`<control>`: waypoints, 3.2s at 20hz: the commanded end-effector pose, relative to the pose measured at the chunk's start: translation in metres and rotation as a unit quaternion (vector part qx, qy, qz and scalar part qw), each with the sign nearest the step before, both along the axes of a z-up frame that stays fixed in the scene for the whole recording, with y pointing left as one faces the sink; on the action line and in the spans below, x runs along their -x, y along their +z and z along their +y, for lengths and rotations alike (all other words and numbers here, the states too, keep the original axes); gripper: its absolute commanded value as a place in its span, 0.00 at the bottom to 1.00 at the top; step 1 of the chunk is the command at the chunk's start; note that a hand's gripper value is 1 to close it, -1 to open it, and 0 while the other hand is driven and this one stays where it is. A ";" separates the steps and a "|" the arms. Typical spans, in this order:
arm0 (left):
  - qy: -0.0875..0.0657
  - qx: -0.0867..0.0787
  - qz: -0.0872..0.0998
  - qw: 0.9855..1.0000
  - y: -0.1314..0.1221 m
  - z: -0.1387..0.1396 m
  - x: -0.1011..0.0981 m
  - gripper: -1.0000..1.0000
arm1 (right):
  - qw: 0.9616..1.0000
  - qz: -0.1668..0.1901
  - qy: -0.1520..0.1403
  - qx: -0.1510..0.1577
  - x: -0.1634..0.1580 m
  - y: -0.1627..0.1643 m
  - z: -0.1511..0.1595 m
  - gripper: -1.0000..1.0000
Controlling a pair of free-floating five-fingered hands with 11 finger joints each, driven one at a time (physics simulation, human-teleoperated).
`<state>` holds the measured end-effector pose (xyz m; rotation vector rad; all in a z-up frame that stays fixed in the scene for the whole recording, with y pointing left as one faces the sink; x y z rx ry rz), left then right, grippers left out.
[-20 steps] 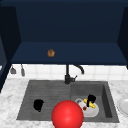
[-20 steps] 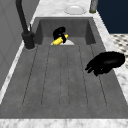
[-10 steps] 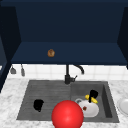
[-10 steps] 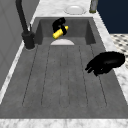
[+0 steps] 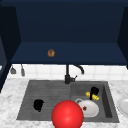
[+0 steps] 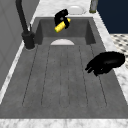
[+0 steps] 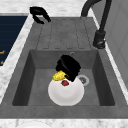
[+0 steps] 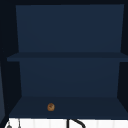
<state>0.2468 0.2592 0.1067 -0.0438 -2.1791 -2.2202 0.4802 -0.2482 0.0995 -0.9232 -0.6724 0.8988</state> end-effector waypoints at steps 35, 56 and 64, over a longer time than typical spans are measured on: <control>0.000 0.000 0.000 1.000 0.000 0.000 0.000 0.50 | 0.995 -0.013 0.101 -0.016 0.080 0.166 -0.070 1.00; 0.000 0.000 0.000 1.000 0.000 0.000 0.000 0.50 | 0.994 0.002 0.103 -0.028 0.124 0.172 -0.190 1.00; 0.000 0.000 0.000 1.000 0.000 0.000 0.000 0.50 | 0.994 0.006 0.108 -0.028 0.127 0.154 -0.247 1.00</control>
